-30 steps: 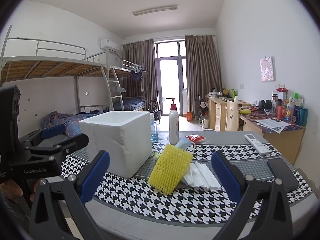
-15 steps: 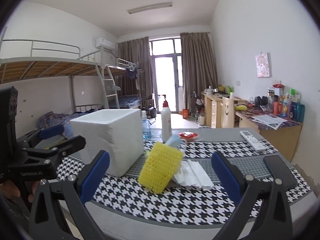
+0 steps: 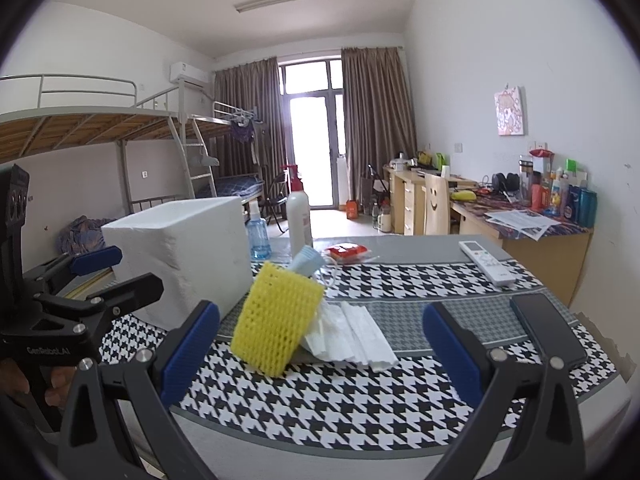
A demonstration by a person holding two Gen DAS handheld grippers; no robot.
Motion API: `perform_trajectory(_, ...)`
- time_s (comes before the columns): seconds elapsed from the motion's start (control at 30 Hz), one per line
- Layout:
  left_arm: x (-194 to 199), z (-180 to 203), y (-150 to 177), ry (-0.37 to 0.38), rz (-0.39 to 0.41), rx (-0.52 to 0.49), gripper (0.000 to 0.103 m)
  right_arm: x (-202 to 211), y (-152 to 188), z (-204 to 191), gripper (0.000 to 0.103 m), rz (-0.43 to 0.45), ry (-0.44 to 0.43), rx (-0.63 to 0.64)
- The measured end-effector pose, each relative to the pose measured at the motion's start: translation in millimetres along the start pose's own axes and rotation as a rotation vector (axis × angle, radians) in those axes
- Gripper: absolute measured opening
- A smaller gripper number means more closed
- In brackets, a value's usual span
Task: Organize soft objects
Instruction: 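Move the left tool to the yellow net sleeve while the right tool approaches the white masks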
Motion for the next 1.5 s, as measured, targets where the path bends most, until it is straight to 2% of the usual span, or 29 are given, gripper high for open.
perform_trajectory(0.23,-21,15,2,0.048,-0.052,-0.029,0.102,-14,1,12,0.102,-0.044,0.004,-0.008)
perform_trajectory(1.0,-95,29,20,0.049,-0.236,-0.086,0.102,-53,14,43,0.102,-0.15,-0.001,-0.054)
perform_trajectory(1.2,-109,29,23,0.059,-0.278,-0.074,0.095,-61,17,47,0.102,-0.173,-0.005,-0.056)
perform_trajectory(1.27,-112,29,23,0.062,-0.283,-0.076,0.091,-64,18,48,0.102,-0.183,-0.009,-0.061)
perform_trajectory(1.4,-114,30,24,0.055,-0.285,-0.081,0.09,-71,18,47,0.102,-0.202,-0.022,-0.062)
perform_trajectory(1.5,-117,32,23,0.064,-0.296,-0.085,0.085,-74,17,46,0.102,-0.208,-0.026,-0.051)
Point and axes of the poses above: each gripper's, at about its wrist camera, not at the fingertips, and x roughly against the way its jaws point, z to its right, y to its underside, the point moved 6 cm from there along -x, roughly the way its jaws point, and after that the axes turned 4 degrees about -z, right-handed, at the moved point
